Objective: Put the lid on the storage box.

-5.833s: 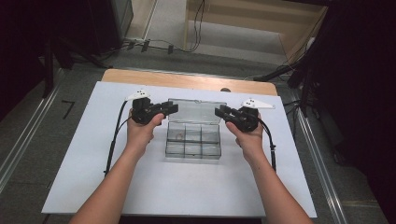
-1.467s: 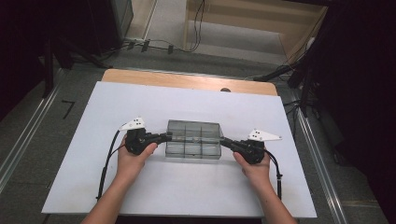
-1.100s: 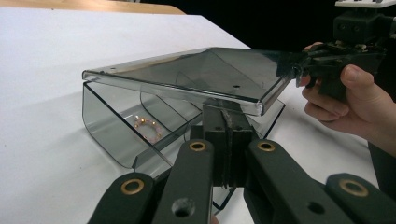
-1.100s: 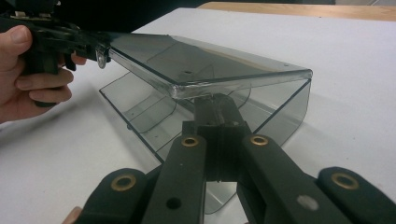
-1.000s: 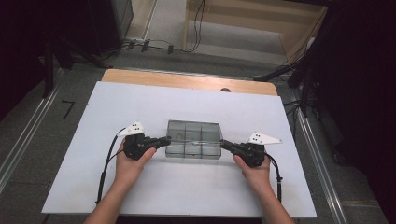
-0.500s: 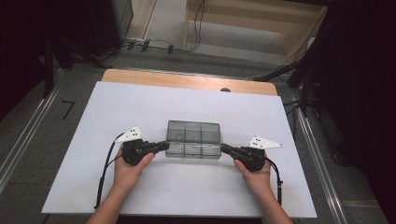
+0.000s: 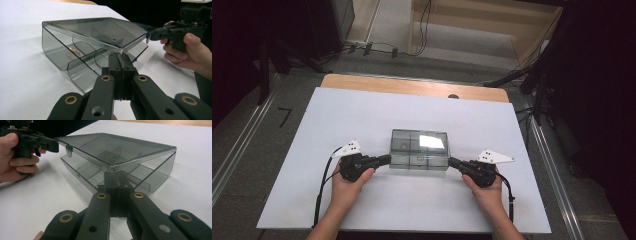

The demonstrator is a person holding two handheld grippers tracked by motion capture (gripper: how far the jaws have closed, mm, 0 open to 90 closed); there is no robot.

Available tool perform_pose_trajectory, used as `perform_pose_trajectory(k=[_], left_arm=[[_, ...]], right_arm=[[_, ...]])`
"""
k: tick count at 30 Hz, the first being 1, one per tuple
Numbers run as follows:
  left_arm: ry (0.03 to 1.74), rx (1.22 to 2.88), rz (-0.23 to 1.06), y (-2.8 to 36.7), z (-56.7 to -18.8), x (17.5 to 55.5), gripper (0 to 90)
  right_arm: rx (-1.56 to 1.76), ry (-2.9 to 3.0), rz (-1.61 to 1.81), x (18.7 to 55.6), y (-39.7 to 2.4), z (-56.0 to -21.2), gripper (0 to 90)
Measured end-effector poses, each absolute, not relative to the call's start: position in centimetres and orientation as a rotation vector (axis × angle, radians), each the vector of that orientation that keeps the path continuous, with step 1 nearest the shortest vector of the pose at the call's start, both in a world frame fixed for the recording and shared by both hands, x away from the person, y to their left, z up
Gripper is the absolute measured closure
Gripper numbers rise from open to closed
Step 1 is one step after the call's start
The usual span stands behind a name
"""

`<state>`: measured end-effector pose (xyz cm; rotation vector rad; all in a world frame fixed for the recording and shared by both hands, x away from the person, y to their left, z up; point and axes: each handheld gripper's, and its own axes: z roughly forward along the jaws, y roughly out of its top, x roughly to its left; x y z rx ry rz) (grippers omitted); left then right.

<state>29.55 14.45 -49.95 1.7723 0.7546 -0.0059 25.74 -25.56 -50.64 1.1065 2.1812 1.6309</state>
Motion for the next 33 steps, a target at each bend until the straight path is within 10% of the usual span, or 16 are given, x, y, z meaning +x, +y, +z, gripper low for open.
perform_pose_trajectory(k=[33], left_arm=[[0.81, 1.811, 0.037, 15.6, -49.8, 27.5, 82.8]], right_arm=[[1.143, 2.179, 1.564, 23.6, -26.7, -50.8, 81.8]])
